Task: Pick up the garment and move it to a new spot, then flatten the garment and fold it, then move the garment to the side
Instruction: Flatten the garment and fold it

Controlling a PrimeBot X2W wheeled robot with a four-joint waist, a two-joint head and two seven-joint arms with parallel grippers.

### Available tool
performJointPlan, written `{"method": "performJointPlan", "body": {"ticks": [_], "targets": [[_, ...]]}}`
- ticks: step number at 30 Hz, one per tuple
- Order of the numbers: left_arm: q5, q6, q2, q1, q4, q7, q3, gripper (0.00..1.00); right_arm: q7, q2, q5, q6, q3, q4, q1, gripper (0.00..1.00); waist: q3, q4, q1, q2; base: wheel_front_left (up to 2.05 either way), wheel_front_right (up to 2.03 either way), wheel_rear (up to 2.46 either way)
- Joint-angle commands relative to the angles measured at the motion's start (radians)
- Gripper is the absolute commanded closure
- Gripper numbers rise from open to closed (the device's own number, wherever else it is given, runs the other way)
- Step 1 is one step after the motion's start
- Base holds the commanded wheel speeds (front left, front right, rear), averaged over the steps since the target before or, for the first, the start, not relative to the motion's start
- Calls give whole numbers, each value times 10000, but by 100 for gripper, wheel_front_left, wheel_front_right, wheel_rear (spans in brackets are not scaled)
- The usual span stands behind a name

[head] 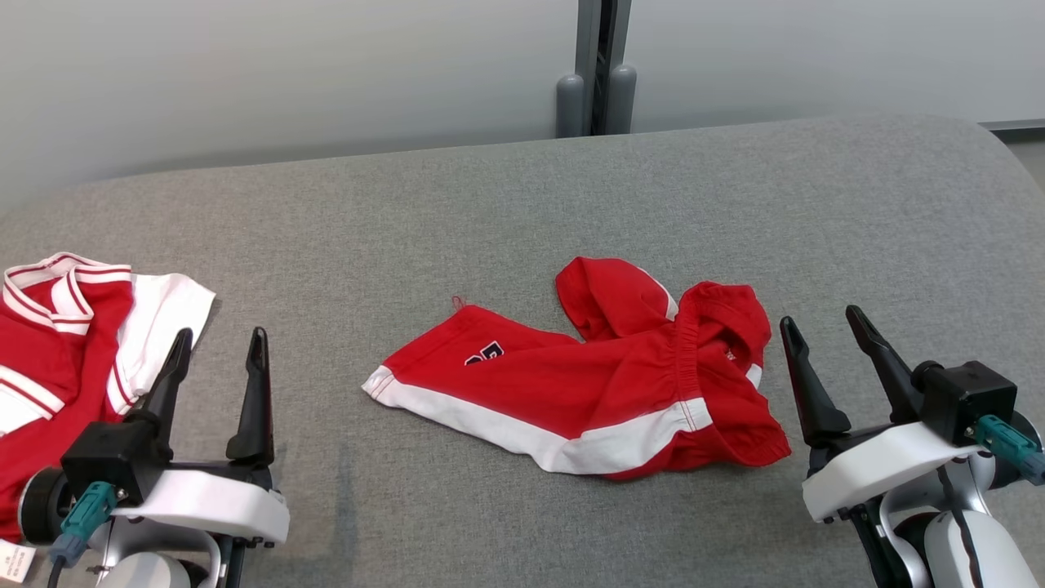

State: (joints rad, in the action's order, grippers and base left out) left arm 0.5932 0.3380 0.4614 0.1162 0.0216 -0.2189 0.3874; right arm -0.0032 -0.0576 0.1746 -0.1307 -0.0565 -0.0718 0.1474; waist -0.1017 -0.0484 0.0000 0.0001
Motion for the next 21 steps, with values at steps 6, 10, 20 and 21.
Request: {"method": "performJointPlan", "body": {"ticks": [6, 10, 20, 21], "targets": [[-2, 181, 207, -248, 385, 265, 14, 0, 45, 8, -27, -1, 10, 103, -133, 0, 49, 42, 0, -1, 0, 0, 0], [22, 166, 226, -209, 455, 394, 92, 0, 95, 16, 13, -1, -25, 121, -76, 0, 12, 16, 0, -1, 0, 0, 0], [209, -983, 238, 1020, -403, 1535, 964, 0, 112, 34, 83, -1, -189, 88, 162, 0, -536, -227, 0, -1, 0, 0, 0], [258, -1174, 242, 1161, -636, 1753, 1107, 0, 115, 34, 91, -1, -241, 68, 213, 0, -631, -299, 0, -1, 0, 0, 0]]}}
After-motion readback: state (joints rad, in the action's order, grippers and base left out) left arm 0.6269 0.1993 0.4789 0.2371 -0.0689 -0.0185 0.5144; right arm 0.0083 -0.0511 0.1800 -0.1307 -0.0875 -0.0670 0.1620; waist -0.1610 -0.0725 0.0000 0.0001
